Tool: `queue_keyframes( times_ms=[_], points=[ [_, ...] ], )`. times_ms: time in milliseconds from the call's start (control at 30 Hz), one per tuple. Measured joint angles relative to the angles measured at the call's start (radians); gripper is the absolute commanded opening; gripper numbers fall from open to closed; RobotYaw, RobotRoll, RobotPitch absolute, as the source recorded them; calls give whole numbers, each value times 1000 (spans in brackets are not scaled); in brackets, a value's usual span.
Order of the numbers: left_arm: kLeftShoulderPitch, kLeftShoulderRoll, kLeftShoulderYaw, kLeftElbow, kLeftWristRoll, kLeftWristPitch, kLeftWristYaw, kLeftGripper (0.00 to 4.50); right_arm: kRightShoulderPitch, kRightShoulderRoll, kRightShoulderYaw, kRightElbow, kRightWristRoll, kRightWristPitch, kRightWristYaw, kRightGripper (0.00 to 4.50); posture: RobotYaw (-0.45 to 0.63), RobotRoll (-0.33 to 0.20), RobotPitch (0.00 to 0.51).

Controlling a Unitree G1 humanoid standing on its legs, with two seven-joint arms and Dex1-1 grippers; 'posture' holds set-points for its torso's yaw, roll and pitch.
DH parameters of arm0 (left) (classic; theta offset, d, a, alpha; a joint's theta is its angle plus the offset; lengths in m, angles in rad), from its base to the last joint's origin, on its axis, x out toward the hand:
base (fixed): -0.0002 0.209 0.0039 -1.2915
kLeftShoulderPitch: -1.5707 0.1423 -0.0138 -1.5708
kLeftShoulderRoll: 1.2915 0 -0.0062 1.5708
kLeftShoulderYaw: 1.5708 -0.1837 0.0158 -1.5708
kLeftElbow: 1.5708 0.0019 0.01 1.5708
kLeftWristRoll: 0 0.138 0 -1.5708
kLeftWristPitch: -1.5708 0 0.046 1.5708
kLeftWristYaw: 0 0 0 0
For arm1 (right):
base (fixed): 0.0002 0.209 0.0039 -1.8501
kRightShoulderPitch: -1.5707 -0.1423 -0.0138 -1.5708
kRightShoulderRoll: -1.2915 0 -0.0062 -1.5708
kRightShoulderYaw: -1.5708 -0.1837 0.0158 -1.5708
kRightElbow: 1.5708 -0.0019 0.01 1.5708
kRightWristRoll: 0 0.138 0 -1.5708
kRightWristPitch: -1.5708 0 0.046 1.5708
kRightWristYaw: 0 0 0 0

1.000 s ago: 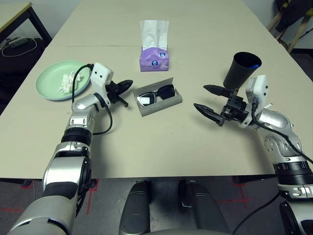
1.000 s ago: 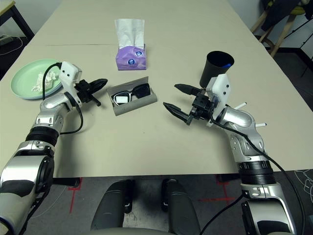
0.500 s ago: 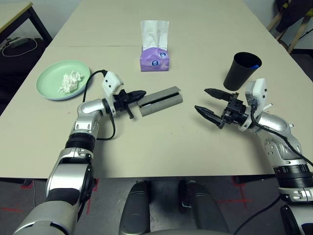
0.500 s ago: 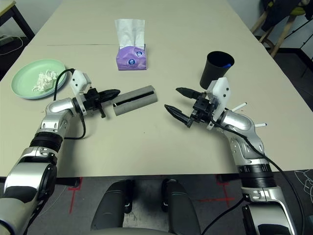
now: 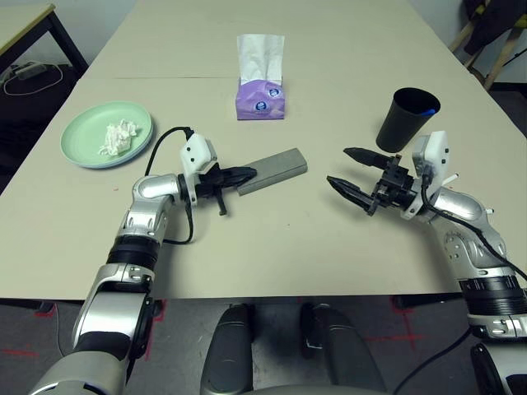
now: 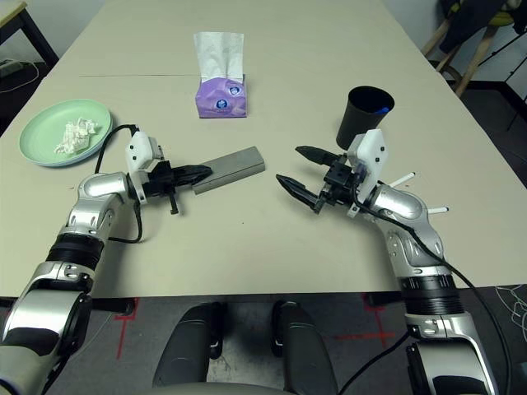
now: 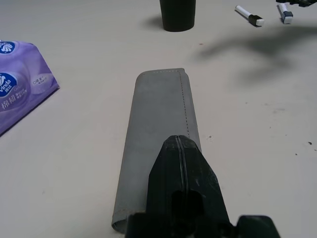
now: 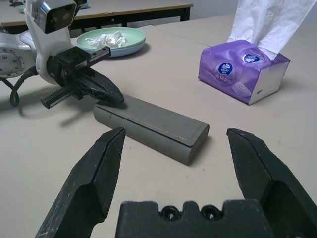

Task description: Organize and tidy the items on the table.

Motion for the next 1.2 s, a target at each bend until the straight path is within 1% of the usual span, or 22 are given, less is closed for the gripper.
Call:
queue_keyframes(
  times_ms=[100, 167, 267, 367, 467, 533, 567, 600, 700, 733, 767, 867, 933, 1033, 1100, 1200],
  points=[
    [-2, -4, 19, 3, -7, -27, 25, 25, -5, 1, 0, 4, -1, -4, 1, 4500, 81, 0, 171],
    [-15, -14, 52, -1, -56, -41, 20, 25, -12, 1, 0, 14, -1, -6, 1, 4500, 84, 0, 171],
    [-25, -10, 67, -69, -120, -43, -46, 642, -21, 1, 0, 22, 0, 15, -8, 4500, 83, 0, 171],
    [-10, -3, 48, -169, -168, -3, -122, 1751, -37, -37, 15, 23, 0, 115, -6, 4500, 82, 0, 170],
    [21, 2, 14, -241, -193, 48, -176, 2865, -81, -82, 39, 31, -12, 207, -4, 4500, 81, 0, 171],
    [38, 2, -10, -277, -204, 79, -206, 3742, -118, -135, 62, 27, -6, 321, 21, 4500, 82, 0, 170],
    [40, 2, -15, -284, -209, 90, -215, 4059, -126, -164, 79, 24, -14, 353, 31, 4500, 82, 0, 170],
    [40, 1, -21, -296, -218, 112, -223, 4473, -141, -218, 121, 22, -41, 394, 50, 4500, 83, 0, 171],
    [39, -3, -24, -324, -235, 161, -229, 4473, -185, -312, 180, 21, -80, 461, 121, 4500, 82, 0, 172],
    [39, -6, -25, -326, -236, 171, -228, 4473, -201, -334, 189, 21, -85, 468, 142, 4500, 81, 0, 172],
    [39, -13, -30, -330, -237, 188, -224, 4473, -229, -376, 220, 25, -108, 460, 186, 4500, 80, 0, 172],
    [38, -32, -41, -338, -236, 207, -199, 4473, -314, -479, 292, 86, -201, 366, 301, 4500, 80, 0, 175],
    [38, -44, -41, -337, -231, 208, -168, 4473, -366, -525, 329, 145, -270, 283, 363, 4500, 80, 0, 175],
    [36, -61, -41, -322, -215, 203, -125, 4473, -401, -540, 370, 212, -359, 164, 424, 4500, 83, 0, 180],
    [36, -66, -42, -310, -207, 201, -108, 4473, -405, -543, 400, 237, -405, 104, 457, 4500, 82, 0, 182],
    [36, -65, -47, -307, -192, 186, -105, 4473, -405, -578, 436, 270, -478, 7, 502, 4500, 81, 0, 185]
  ],
)
